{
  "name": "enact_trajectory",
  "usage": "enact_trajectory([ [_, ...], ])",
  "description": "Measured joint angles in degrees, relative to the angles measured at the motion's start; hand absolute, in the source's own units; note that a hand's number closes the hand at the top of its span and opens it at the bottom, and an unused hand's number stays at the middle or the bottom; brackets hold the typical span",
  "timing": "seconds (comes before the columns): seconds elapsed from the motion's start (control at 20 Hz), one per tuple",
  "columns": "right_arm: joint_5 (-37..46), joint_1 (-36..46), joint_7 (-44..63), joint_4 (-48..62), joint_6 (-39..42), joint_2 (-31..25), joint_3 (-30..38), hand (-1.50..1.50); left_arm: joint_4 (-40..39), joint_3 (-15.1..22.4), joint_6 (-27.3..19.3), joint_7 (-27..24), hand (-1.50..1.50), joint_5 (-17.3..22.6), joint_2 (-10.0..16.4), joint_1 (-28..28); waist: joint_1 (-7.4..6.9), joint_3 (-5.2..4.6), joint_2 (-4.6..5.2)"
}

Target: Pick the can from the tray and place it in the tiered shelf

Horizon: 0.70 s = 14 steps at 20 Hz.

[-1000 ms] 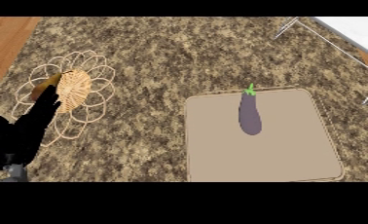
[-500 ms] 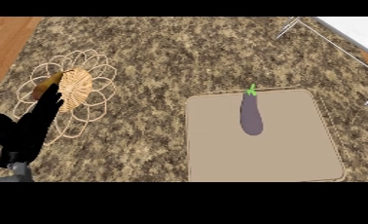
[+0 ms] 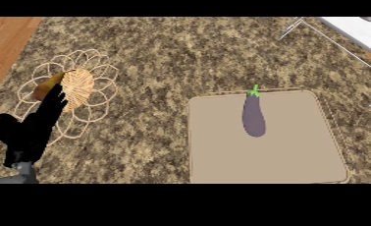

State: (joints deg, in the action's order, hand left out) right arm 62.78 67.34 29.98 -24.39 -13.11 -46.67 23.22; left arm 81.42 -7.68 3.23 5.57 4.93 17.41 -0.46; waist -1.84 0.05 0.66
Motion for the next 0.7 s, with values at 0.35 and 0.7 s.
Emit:
enact_trajectory([
  [0.35, -5.17, 0.82, -3.65, 0.68, -4.11, 0.43, 4.25, -1.50, -0.44, -1.45, 1.48, 0.42, 0.00, 1.00, 0.92, -0.27, 0.41, 0.00, -0.23],
  [0.7, -13.21, 1.88, -5.65, -1.18, -3.89, -0.12, 10.24, -1.50, -1.08, -2.41, 1.90, -0.39, 0.00, 0.92, 1.07, 0.67, 1.06, -0.02, -0.51],
])
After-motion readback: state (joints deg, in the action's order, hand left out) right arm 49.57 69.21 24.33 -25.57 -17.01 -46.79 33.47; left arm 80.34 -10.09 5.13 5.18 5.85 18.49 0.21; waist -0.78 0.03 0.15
